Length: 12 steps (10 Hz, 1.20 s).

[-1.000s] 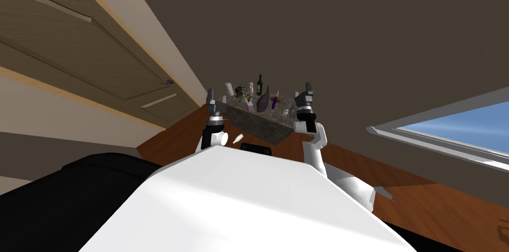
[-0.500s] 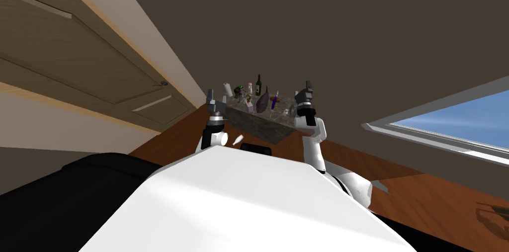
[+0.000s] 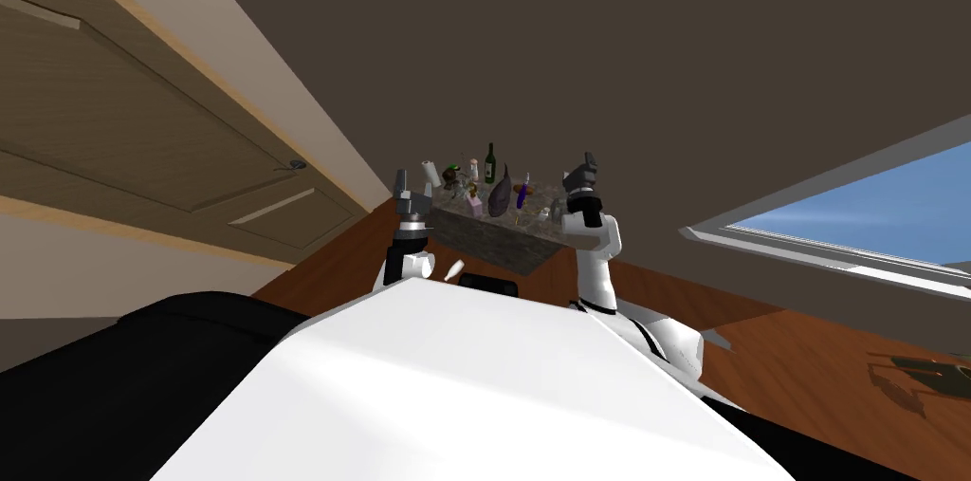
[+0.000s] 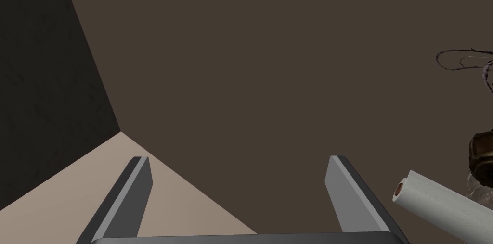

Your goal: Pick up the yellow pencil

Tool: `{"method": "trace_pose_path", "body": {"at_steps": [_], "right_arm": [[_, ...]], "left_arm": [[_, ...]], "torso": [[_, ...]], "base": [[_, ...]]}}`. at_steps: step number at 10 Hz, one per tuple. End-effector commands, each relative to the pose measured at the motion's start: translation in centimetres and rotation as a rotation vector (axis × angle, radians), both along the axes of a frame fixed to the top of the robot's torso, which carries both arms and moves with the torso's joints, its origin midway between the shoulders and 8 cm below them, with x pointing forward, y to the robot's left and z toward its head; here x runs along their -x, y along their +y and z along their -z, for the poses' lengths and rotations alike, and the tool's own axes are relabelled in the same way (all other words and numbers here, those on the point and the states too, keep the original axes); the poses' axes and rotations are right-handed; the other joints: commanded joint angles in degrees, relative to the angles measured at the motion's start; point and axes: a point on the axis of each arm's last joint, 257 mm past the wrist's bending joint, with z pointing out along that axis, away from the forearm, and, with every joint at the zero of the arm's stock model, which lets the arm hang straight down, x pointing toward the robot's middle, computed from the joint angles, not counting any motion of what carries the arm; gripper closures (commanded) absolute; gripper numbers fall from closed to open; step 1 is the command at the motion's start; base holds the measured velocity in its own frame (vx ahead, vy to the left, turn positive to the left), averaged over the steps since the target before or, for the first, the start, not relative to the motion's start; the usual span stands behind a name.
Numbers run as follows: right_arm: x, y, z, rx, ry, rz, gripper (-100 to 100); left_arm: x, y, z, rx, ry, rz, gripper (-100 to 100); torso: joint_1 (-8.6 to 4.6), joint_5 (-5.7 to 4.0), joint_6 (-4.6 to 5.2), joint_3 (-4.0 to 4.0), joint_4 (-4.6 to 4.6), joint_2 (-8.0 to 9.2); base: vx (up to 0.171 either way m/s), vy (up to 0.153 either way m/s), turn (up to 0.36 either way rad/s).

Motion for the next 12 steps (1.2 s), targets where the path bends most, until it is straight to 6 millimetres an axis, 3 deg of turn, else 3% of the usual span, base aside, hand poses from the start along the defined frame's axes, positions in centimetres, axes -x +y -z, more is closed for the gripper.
{"method": "trace_pose_path", "body": {"at_steps": [1, 12], "right_arm": [[-1.3, -0.7, 0.3, -0.045, 0.035, 0.013, -100], [-6.6, -4.7, 2.7, -0.336, 0.235, 0.132, -100]], "left_arm": [[0.0, 0.0, 0.0, 0.000, 0.000, 0.000, 0], [0.0, 0.0, 0.0, 0.000, 0.000, 0.000, 0]], "torso": [[0.00, 0.00, 0.00, 0.00, 0.00, 0.00], [-0.16, -0.03, -0.03, 0.05, 0.01, 0.09]], "base": [[0.032, 0.080, -0.089], [0.013, 0.053, -0.070]]}}
